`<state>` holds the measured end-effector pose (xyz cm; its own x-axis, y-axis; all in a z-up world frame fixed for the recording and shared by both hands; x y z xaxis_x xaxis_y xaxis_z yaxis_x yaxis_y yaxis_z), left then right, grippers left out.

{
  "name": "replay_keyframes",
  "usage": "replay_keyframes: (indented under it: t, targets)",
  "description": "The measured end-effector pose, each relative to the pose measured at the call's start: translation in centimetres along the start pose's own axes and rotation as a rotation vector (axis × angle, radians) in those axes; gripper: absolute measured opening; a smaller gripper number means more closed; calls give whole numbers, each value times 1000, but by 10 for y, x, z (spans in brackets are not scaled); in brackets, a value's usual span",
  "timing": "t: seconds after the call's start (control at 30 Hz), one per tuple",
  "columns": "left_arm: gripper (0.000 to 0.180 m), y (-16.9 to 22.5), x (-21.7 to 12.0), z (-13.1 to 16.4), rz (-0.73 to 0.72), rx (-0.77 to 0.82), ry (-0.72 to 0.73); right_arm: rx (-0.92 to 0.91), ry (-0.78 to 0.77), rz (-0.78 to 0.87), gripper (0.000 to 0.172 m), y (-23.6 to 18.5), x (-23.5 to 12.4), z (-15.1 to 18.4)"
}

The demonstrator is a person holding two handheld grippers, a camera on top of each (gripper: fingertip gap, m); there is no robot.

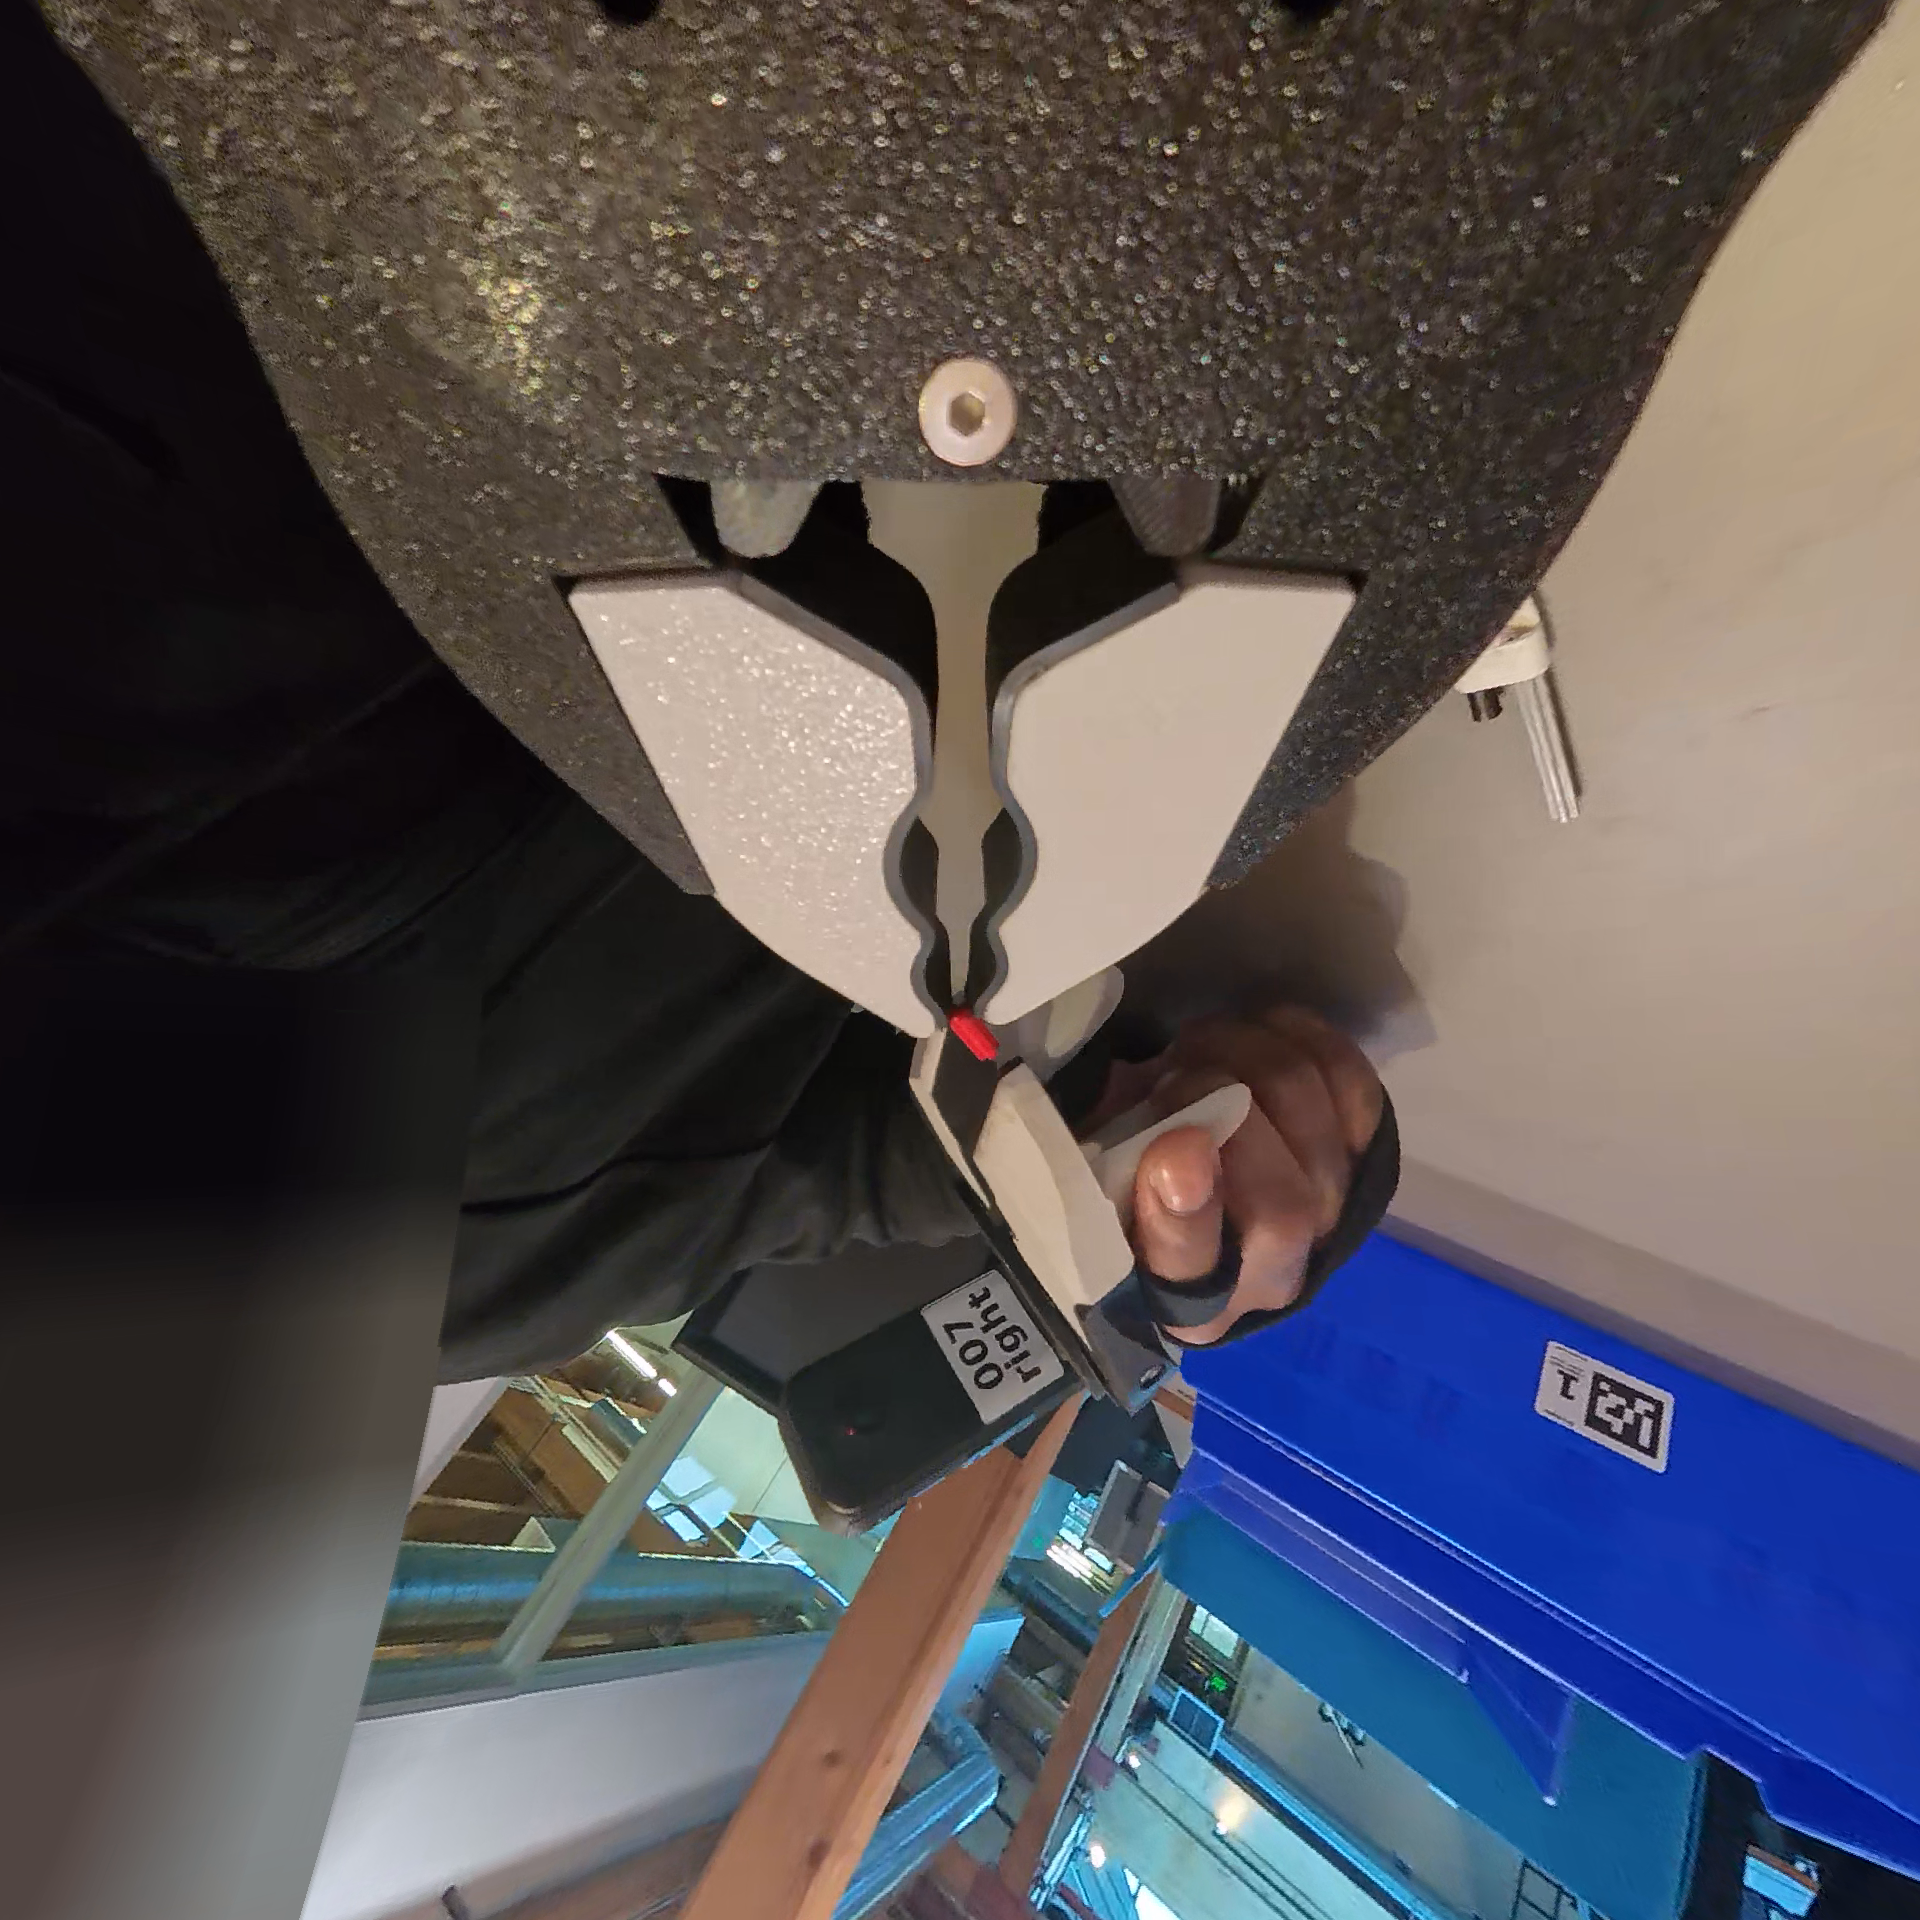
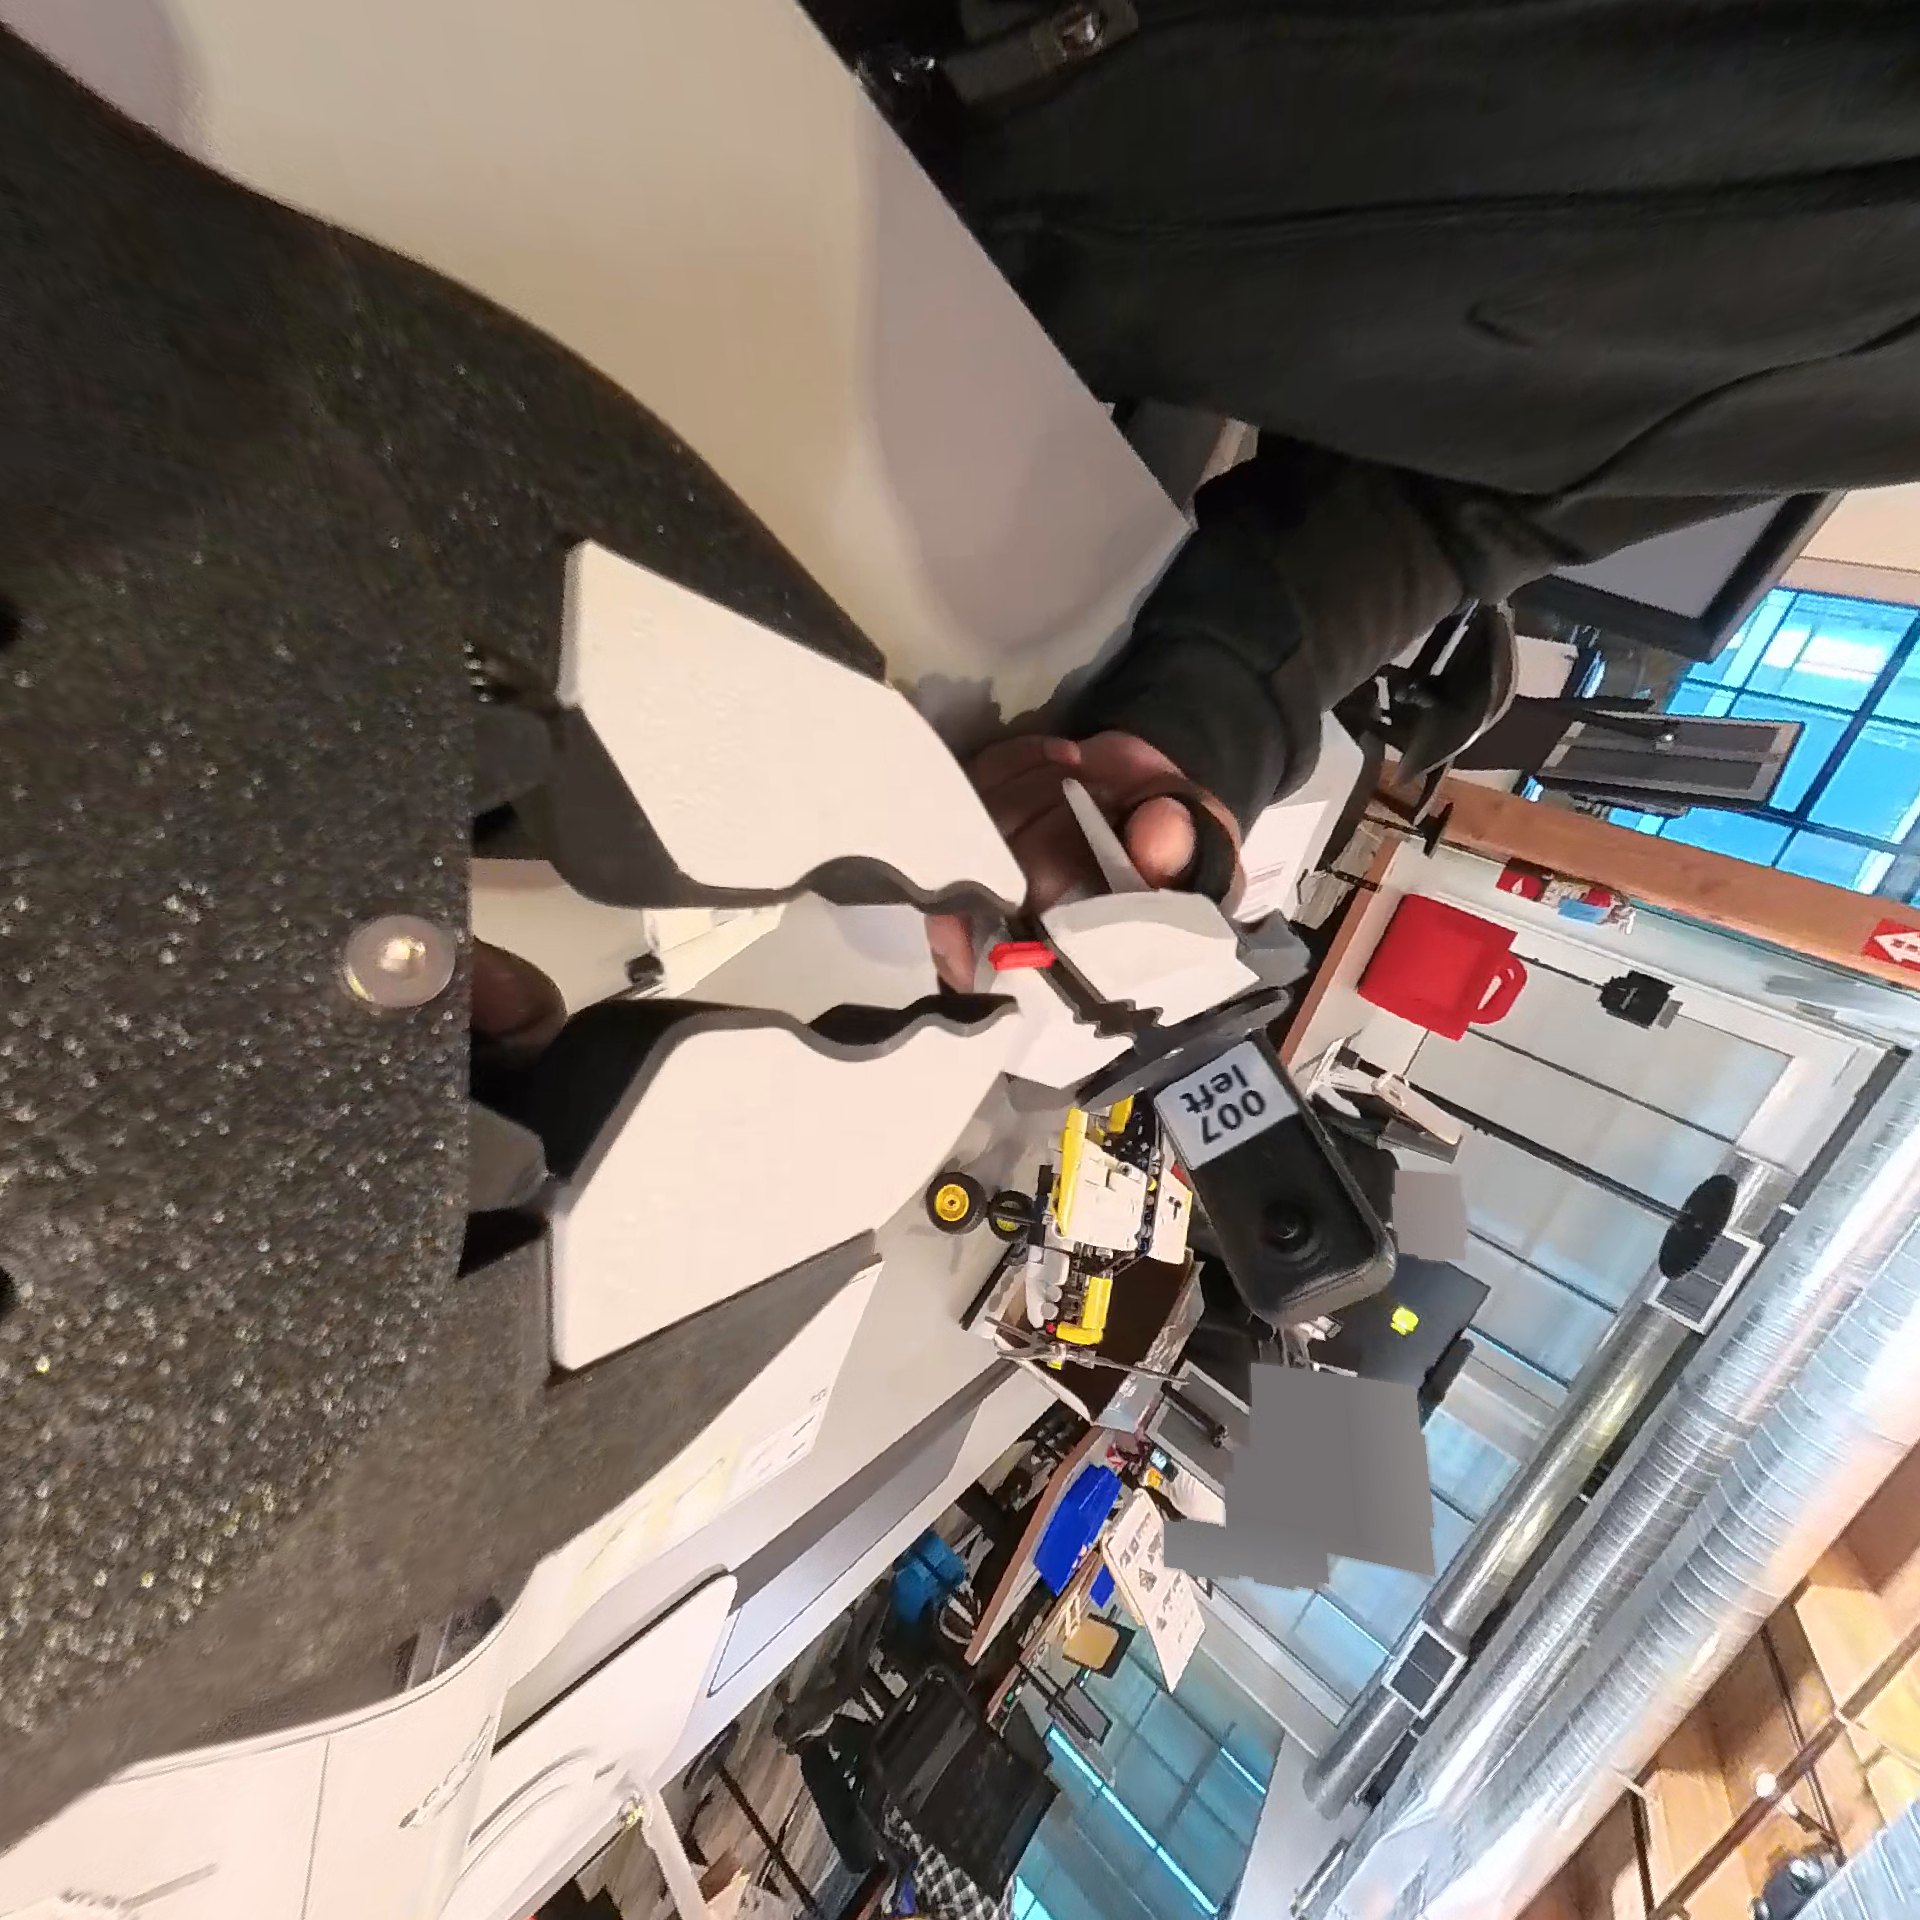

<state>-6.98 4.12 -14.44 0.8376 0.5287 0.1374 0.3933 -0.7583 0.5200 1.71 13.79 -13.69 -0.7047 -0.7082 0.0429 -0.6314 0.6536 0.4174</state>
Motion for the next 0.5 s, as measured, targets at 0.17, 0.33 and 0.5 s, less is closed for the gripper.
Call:
replay_keyframes:
  t: [0.17,0.33,0.5]
  targets:
    - [3,1,2,1,24,1,-7,16,23,-10,11,-1,1,-4]
    - [3,3,3,1,48,-1,-9,23,28,-28,7,-3,2,-5]
    - [3,3,3,1,59,-6,-9,30,36,-41,5,-4,2,-5]
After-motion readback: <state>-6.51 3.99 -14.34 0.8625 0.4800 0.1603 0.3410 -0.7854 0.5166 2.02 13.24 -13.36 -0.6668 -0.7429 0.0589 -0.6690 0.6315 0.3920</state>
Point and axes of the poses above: each gripper's, where its closed fingertips meet, x out along the fingers, z out of its underside, y = z × x across the jaws, the point moved 7 cm from there along -x, back along the fingers, and after that the axes turned 7 degrees about z, right-handed, at the moved point
